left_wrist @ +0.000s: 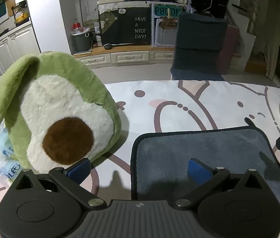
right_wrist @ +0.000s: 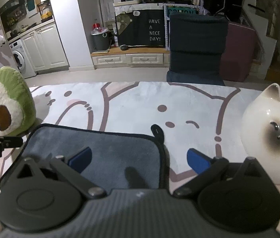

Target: Fold towel

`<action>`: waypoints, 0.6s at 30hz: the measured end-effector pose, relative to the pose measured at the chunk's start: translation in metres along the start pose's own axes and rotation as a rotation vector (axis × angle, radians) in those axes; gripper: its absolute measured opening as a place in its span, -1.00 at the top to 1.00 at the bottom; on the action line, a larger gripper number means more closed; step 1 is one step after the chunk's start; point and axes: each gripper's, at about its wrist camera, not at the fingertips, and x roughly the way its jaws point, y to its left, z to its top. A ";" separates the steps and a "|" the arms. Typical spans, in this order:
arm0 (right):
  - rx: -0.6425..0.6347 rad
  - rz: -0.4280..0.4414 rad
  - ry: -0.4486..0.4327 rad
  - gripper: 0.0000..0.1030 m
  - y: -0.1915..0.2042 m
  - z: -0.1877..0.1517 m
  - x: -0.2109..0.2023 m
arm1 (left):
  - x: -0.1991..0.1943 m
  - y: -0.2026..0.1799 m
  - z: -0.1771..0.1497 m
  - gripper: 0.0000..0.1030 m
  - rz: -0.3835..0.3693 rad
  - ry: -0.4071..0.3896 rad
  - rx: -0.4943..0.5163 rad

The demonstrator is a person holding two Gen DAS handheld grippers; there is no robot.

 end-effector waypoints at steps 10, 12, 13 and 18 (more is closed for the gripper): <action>0.008 -0.014 0.019 -0.99 0.008 -0.006 -0.018 | -0.023 -0.007 -0.008 -1.00 -0.001 -0.005 -0.003; 0.006 -0.013 0.017 -0.99 0.010 -0.007 -0.024 | -0.028 -0.008 -0.009 -1.00 -0.001 -0.008 -0.003; 0.006 -0.015 0.017 -0.99 0.010 -0.007 -0.026 | -0.031 -0.008 -0.010 -1.00 -0.002 -0.010 -0.004; 0.007 -0.020 0.014 -0.99 0.013 -0.009 -0.037 | -0.044 -0.010 -0.013 -1.00 -0.008 -0.017 -0.011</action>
